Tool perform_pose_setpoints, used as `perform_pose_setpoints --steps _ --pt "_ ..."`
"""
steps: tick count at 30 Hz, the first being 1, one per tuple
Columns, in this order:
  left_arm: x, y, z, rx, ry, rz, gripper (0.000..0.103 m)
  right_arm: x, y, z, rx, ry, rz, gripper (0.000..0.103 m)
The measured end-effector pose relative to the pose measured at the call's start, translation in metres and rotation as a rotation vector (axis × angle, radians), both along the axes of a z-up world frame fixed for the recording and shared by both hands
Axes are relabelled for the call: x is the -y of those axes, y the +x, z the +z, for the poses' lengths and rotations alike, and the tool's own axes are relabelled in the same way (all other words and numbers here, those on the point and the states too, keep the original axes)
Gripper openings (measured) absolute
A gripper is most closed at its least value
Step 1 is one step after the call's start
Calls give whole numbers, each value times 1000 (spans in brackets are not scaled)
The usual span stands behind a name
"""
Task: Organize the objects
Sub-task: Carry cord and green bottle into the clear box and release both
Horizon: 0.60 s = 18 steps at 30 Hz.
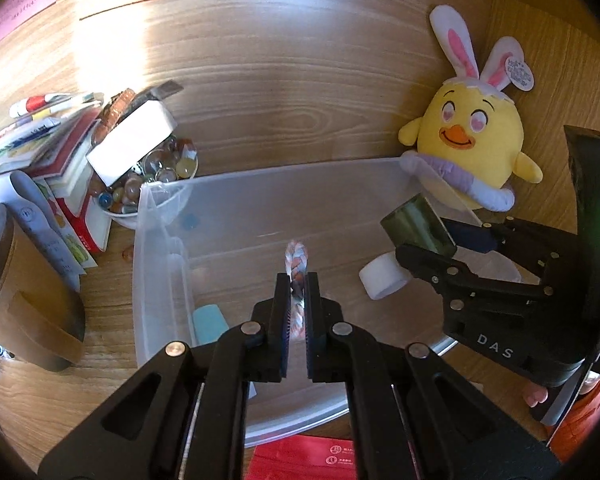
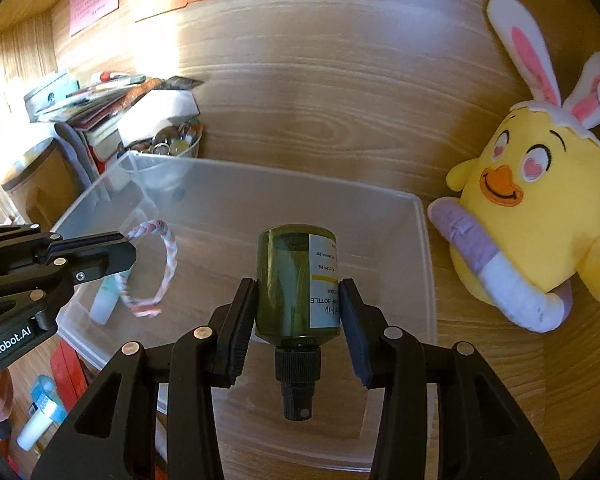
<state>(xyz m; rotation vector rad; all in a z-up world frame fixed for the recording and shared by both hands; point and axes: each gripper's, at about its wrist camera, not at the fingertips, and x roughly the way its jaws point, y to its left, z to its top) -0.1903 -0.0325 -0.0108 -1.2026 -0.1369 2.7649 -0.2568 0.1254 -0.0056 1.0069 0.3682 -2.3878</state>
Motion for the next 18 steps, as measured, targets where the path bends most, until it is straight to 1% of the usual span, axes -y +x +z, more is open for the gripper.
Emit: perform_pose_setpoints --steps 3,5,8,10,12,14,16,17,18 --pt "0 0 0 7 1 0 4 1 0 0 6 6 1 38" --pt "1 2 1 6 2 1 9 0 -1 0 16 5 1 38" --pt "2 5 5 -5 -2 10 18 0 0 0 33 15 8 39" --pt "3 8 10 -16 3 12 25 0 2 1 33 20 13 41" --pt "5 11 14 -28 8 14 28 0 6 4 21 24 16 45" --pt "6 16 20 -45 9 14 33 0 11 8 2 27 17 46" --pt "7 22 27 -67 5 21 43 -1 17 14 -22 31 20 46" --pt "8 25 29 -77 4 23 45 -1 20 17 -29 30 23 46" --pt "8 30 33 -90 2 26 50 -3 24 20 -41 28 25 48"
